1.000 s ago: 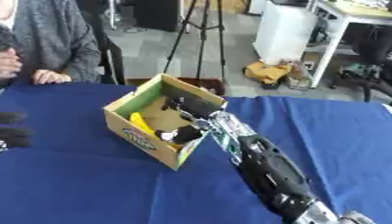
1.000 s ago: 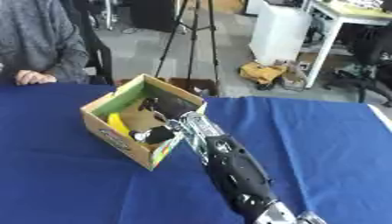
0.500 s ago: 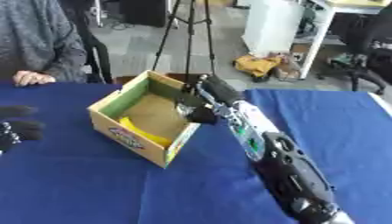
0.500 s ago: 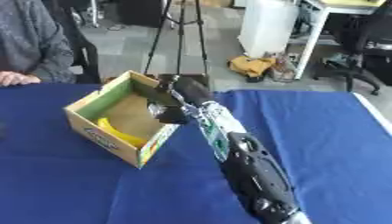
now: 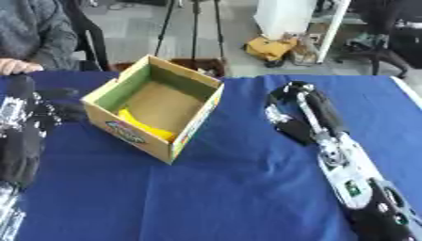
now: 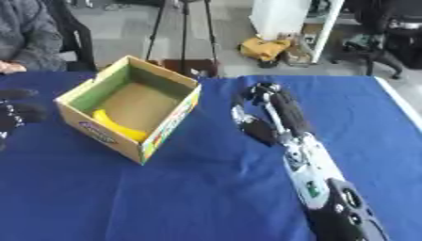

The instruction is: Pick up objects on the table and place them in the box.

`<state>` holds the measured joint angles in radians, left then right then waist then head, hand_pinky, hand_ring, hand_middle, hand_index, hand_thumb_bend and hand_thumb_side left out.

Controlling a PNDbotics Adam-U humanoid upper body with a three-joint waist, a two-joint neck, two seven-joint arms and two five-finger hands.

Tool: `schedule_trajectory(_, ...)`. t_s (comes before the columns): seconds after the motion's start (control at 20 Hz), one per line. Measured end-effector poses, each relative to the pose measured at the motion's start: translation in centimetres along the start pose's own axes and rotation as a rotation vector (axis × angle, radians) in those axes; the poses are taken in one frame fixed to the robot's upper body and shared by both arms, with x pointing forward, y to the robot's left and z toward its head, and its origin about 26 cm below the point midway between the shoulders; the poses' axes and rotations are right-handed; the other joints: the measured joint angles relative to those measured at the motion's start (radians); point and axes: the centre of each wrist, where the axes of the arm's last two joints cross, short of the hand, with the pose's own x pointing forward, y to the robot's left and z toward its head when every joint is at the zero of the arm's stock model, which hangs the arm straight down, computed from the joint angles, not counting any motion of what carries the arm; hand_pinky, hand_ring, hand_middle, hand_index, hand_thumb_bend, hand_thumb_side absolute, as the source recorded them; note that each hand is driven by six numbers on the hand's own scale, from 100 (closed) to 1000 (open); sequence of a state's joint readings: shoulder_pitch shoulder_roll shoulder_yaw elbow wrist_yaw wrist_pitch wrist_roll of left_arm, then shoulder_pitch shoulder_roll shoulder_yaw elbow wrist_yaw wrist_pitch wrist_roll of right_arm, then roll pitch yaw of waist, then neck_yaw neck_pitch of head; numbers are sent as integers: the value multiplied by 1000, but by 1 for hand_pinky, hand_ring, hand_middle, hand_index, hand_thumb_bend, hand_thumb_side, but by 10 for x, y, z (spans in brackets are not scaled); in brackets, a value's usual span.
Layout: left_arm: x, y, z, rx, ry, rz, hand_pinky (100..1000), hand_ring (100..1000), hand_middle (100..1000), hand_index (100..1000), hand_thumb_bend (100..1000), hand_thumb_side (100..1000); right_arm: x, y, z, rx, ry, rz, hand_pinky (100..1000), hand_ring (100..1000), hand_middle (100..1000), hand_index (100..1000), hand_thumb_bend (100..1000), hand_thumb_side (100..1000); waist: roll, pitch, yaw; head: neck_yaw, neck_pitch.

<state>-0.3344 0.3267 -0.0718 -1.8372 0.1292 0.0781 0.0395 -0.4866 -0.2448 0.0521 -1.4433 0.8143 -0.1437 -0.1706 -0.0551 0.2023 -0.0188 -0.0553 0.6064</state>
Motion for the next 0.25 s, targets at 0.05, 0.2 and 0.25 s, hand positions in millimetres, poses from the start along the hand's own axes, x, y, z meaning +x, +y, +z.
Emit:
schedule_trajectory(0.05, -1, 1, 1, 6, 5, -2, 678, 662, 703, 696, 350, 1000, -2, 0, 8, -17, 30, -13, 598, 543, 536, 667, 100, 930, 1, 0, -3, 6, 1)
schedule_trajectory(0.2, -4, 2, 3, 13, 16, -4, 677, 661, 703, 697, 350, 1000, -7, 4, 31, -67, 130, -65, 595, 540, 534, 666, 100, 939, 9, 0, -6, 22, 9)
schedule_trajectory(0.25, -4, 2, 3, 14, 17, -4, 677, 662, 703, 697, 348, 1000, -6, 6, 38, -78, 158, -80, 594, 540, 534, 667, 100, 942, 11, 0, -6, 25, 10)
